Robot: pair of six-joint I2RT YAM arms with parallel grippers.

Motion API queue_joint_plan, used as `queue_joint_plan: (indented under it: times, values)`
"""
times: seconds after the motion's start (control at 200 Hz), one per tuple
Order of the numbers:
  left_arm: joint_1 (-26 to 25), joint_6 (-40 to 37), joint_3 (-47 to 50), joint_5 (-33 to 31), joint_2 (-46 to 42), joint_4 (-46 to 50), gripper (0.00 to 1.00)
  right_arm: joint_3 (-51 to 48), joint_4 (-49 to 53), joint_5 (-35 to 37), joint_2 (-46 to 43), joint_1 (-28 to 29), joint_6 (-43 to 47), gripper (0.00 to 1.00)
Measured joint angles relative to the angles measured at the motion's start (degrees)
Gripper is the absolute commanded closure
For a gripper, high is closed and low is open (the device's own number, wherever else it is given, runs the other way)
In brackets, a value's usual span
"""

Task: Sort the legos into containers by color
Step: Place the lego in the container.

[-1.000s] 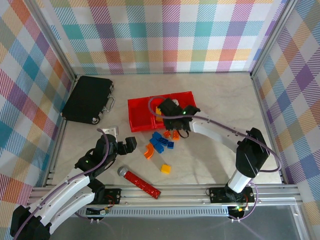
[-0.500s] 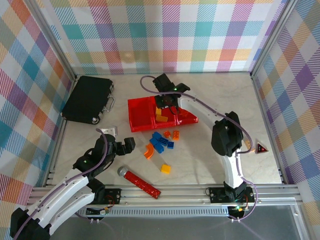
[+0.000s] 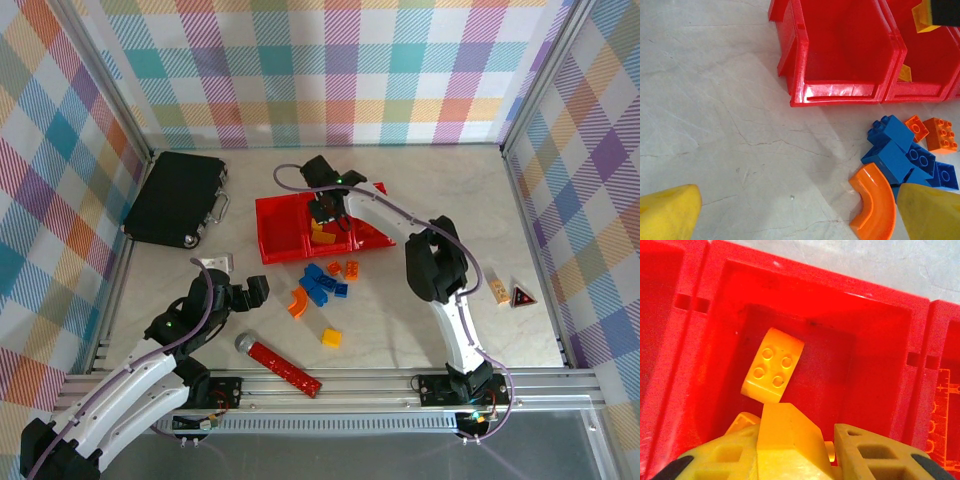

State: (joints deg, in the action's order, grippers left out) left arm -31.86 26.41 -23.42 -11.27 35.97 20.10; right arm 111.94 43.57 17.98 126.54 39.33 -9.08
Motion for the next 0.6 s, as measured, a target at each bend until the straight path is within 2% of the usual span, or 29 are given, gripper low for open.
queue_joint_plan:
  times: [0.23, 0.325, 0.43, 0.6]
  values:
    - [0.0, 1.0, 0.0, 0.0, 0.0, 0.7, 0.0, 0.5, -0.2, 1.1, 2.0, 0.0, 1.0, 0.58]
    - [0.0, 1.2, 0.0, 0.0, 0.0, 0.7, 0.0, 1.1, 0.0, 1.1, 2.5, 0.0, 1.2, 0.45]
    - [0.0, 1.2, 0.0, 0.0, 0.0, 0.6, 0.0, 1.7, 0.3, 1.0, 2.5, 0.0, 1.0, 0.38]
    - [0.0, 1.2, 0.0, 0.1, 1.1, 0.5, 0.0, 1.9, 1.3, 0.2, 2.1, 0.0, 0.5, 0.33]
